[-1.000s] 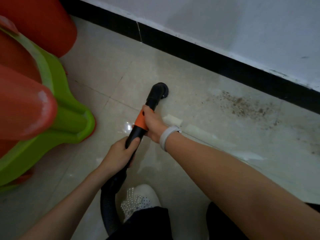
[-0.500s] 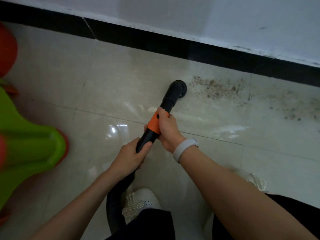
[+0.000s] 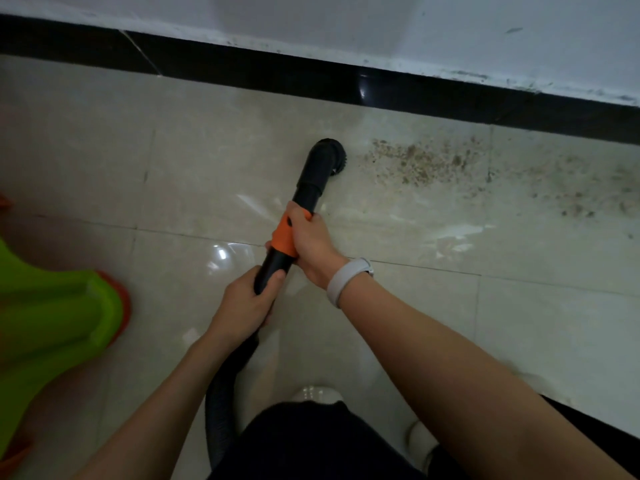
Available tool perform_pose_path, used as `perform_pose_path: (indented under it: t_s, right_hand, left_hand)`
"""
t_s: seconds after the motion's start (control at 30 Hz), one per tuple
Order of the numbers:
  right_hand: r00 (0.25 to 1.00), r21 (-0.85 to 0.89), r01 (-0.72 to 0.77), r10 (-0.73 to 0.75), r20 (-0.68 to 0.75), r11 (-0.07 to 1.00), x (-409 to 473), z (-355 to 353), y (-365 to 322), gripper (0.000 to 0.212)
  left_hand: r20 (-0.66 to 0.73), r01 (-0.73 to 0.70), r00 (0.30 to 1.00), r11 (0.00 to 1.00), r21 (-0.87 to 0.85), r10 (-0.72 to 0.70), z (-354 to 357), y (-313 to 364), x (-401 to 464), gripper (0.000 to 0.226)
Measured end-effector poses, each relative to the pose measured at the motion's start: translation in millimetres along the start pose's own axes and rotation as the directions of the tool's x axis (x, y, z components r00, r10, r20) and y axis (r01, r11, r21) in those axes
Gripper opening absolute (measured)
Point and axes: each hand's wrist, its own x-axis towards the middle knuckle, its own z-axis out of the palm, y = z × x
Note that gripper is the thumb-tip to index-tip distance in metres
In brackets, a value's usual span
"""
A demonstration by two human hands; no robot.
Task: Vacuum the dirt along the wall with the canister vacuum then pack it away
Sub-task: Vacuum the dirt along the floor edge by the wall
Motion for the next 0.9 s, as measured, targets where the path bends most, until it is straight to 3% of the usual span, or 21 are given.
perform_pose_path:
  t_s: [0.13,0.4,0.5,0.67,0.77,0.9]
  right_hand:
    - [0.999,0.08,-0.001,0.005,-0.052,0.997,-3.9,-32.0,-8.0,0.021]
    - [0.969,0.068,0.051,-0.032,-0.246,0.996,-6.7,-80.3,-23.7,0.018]
    - [0.98,0.04,0.068,-0.059,-0.192,0.997,-8.2,-65.7,-18.5,0.018]
    - [0.998,-0.049,0.058,-0.057,0.025,0.997,-2.2,-18.2,-28.3,0.022]
    - [0.995,-0.092,0.018,-0.009,0.103,0.996,4.9,-23.9,-43.3,0.028]
    - [0.997,-0.072,-0.012,0.018,0.081,0.997,7.2,-63.4,-51.3,0.026]
  left_hand:
    - [0.056,-0.017,0.998,0.999,-0.042,0.02,22.9,17.8,-1.6,0.026]
    - [0.11,-0.025,0.993,0.998,-0.065,0.032,65.0,48.8,-0.8,0.029]
    - [-0.002,-0.017,1.0,0.998,-0.055,0.017,57.7,42.9,-8.9,0.031]
    - [-0.234,0.002,0.972,0.999,-0.032,-0.009,34.9,37.8,-7.8,0.038]
    - [-0.184,-0.006,0.983,0.996,-0.091,-0.011,38.9,47.1,2.7,0.039]
    - [-0.091,-0.018,0.996,0.995,-0.1,0.009,66.2,59.5,6.2,0.035]
